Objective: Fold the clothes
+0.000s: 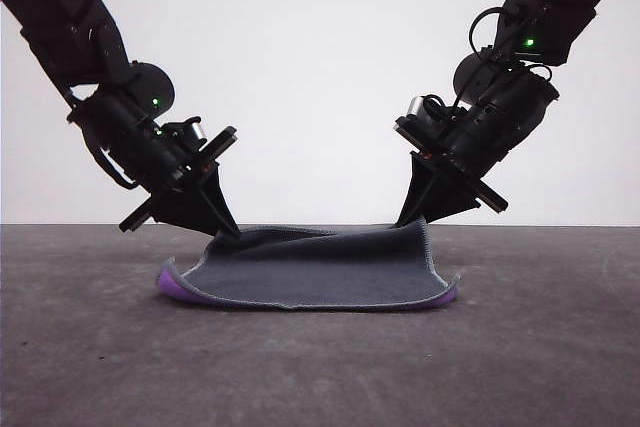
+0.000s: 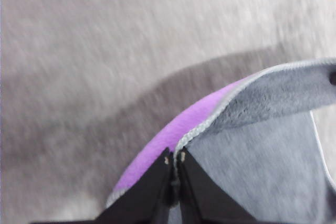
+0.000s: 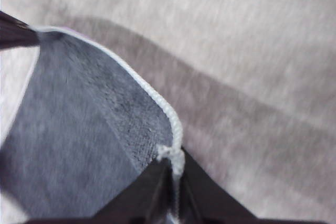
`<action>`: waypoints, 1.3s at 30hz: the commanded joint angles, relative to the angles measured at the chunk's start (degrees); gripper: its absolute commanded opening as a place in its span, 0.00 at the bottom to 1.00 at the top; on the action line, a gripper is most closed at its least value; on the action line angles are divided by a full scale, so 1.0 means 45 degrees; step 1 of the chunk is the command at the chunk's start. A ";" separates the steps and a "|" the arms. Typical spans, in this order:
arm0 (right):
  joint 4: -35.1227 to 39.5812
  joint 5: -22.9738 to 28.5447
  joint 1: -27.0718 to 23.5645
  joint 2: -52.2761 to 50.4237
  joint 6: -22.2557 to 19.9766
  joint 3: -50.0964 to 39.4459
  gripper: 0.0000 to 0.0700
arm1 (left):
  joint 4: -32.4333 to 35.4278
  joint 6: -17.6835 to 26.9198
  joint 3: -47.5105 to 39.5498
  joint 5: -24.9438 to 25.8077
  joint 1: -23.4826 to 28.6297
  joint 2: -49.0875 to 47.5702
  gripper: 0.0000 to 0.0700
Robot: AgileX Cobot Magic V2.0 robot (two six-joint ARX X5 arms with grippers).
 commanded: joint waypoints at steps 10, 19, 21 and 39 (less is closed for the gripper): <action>-0.1818 -0.0619 0.0128 0.0196 -0.1021 0.0437 0.01 | -0.2172 0.1177 0.0395 0.0108 -0.0064 -0.1211 0.01; -0.3356 -0.0803 0.0155 -0.0375 -0.1494 0.0437 0.01 | -0.4559 0.2228 0.0395 0.0107 -0.0078 -0.1306 0.01; -0.3711 -0.0807 0.0165 -0.0384 -0.1598 0.0437 0.01 | -0.4897 0.2348 0.0395 0.0107 -0.0078 -0.1306 0.01; -0.5674 -0.0115 0.0588 -0.0384 -0.2660 0.0432 0.01 | -0.6626 0.3427 0.0395 -0.0058 -0.0409 -0.1306 0.01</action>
